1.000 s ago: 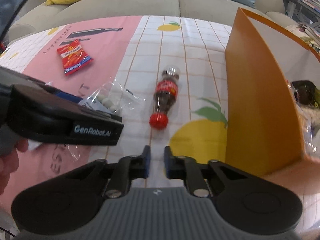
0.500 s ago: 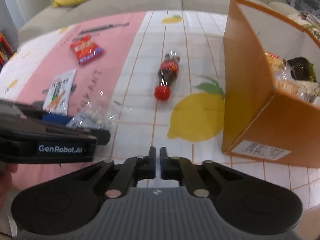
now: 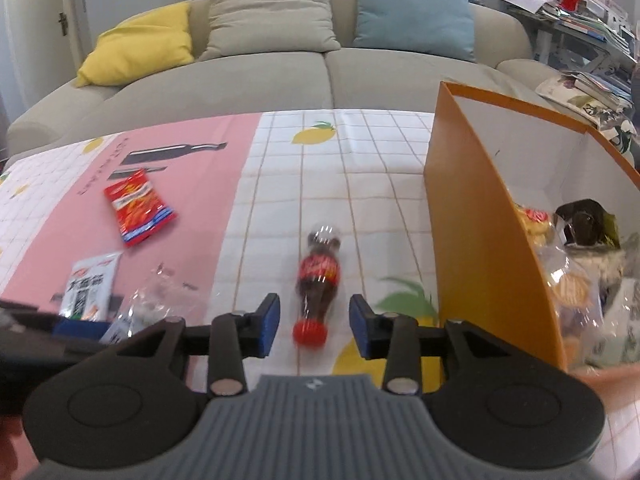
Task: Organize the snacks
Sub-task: 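Close the right tool on the cola bottle while the left tool holds the yogurt bag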
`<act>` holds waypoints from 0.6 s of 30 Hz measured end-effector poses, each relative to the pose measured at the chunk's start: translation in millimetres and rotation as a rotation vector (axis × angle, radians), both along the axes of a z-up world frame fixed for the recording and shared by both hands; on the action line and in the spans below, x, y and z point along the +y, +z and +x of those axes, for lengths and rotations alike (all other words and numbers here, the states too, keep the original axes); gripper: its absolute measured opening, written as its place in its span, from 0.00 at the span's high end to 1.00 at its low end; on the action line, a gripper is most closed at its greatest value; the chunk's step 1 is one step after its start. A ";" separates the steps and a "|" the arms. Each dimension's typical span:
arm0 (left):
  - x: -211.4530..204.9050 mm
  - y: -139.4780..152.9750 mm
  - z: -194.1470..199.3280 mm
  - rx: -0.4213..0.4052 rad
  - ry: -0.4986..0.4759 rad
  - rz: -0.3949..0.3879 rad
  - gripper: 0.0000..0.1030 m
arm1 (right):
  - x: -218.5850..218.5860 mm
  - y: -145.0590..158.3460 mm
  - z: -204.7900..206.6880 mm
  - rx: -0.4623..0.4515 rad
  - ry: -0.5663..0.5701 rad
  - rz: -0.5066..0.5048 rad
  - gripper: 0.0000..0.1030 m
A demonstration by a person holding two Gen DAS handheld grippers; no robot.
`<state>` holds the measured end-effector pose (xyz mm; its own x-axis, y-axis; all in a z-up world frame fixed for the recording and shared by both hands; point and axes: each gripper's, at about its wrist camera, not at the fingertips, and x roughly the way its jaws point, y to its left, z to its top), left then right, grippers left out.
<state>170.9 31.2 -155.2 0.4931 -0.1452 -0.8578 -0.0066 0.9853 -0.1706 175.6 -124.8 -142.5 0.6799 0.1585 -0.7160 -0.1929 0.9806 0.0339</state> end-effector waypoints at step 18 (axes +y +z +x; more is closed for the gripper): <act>-5.3 -6.4 19.0 0.007 -0.018 0.004 0.32 | 0.1 -31.3 55.0 0.095 -0.023 0.010 0.72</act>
<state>189.9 25.9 -161.6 0.4844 -0.1508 -0.8617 0.0097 0.9859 -0.1671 230.6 -124.7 -173.8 0.6128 0.1509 -0.7757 -0.1657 0.9843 0.0605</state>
